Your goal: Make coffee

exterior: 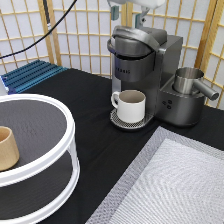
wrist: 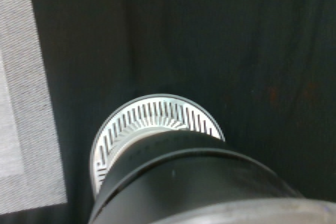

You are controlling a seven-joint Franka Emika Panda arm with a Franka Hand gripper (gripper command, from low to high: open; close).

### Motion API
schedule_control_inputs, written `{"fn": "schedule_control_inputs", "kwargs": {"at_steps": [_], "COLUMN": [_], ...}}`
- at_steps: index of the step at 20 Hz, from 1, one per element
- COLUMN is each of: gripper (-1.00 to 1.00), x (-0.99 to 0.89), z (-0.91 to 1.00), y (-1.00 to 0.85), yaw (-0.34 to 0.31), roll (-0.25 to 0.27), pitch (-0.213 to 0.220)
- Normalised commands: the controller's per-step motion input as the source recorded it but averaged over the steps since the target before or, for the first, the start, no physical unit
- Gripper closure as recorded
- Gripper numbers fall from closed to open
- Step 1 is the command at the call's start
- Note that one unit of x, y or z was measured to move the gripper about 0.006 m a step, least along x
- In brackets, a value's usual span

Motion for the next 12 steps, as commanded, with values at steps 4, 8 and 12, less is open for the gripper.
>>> {"fn": "schedule_control_inputs", "kwargs": {"at_steps": [4, 8, 12], "gripper": [-1.0, -1.0, -1.0], "x": [-0.22, -0.07, -0.3], "z": [-0.22, 0.04, 0.38], "y": [-0.62, -0.21, 0.24], "yaw": [0.002, 0.028, 0.198], "roll": [0.0, -0.033, -0.065], "pitch": [-0.017, -0.021, -0.093]}}
